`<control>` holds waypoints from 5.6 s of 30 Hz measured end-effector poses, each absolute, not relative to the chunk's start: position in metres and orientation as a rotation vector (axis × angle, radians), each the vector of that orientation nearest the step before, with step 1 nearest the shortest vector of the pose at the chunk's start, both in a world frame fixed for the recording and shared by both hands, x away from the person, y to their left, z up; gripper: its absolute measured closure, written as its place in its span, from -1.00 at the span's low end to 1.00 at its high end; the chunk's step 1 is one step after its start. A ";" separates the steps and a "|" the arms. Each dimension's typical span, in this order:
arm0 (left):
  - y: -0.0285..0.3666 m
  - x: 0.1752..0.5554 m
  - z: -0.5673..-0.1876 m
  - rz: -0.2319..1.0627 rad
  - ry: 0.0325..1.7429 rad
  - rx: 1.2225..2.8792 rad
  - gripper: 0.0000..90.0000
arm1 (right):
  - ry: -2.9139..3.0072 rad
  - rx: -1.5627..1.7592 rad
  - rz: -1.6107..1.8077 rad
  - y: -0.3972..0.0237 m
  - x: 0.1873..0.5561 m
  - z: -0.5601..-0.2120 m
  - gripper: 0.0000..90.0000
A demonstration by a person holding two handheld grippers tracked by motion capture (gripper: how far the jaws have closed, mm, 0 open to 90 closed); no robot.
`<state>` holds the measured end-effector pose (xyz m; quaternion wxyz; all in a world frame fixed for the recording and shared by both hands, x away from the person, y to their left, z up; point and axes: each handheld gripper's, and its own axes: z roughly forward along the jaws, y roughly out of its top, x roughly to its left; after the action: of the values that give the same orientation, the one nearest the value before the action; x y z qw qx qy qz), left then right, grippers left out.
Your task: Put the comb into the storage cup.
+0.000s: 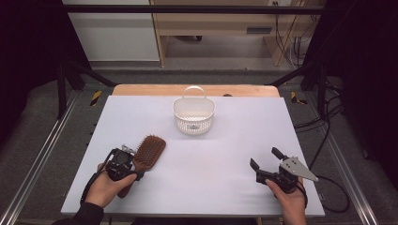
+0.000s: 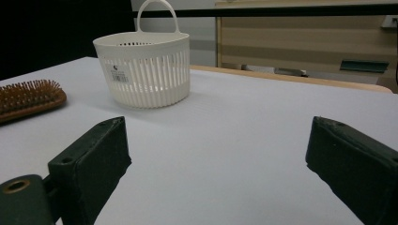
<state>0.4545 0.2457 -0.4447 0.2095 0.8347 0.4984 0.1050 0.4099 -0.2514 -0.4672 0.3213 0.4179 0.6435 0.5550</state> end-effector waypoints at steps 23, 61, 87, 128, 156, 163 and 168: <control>0.243 0.454 -0.451 0.286 1.399 2.359 0.32 | 1.699 1.095 1.466 -0.250 0.410 -0.468 -0.86; 0.256 0.438 -0.443 0.468 1.125 2.272 0.61 | 1.734 1.078 1.470 -0.244 0.409 -0.467 -0.86; 0.247 0.434 -0.451 0.470 0.979 1.956 0.61 | 1.788 1.059 1.560 -0.210 0.417 -0.455 -0.87; 0.239 0.419 -0.446 0.567 0.865 1.823 0.61 | 2.157 0.984 1.829 -0.026 0.477 -0.410 -0.86; 0.238 0.413 -0.441 0.613 0.836 1.777 0.61 | 2.112 1.061 1.971 -0.003 0.507 -0.384 -0.68; 0.237 0.412 -0.441 0.618 0.825 1.774 0.61 | 2.098 1.109 2.041 -0.004 0.513 -0.381 -0.56; 0.237 0.412 -0.441 0.616 0.821 1.770 0.61 | 2.098 1.113 2.062 -0.004 0.513 -0.381 -0.48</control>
<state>0.4121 0.2367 -0.4406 0.5207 0.7386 0.3427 0.2569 0.5133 -0.0044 -0.3815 -0.0017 0.3538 0.6672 0.6555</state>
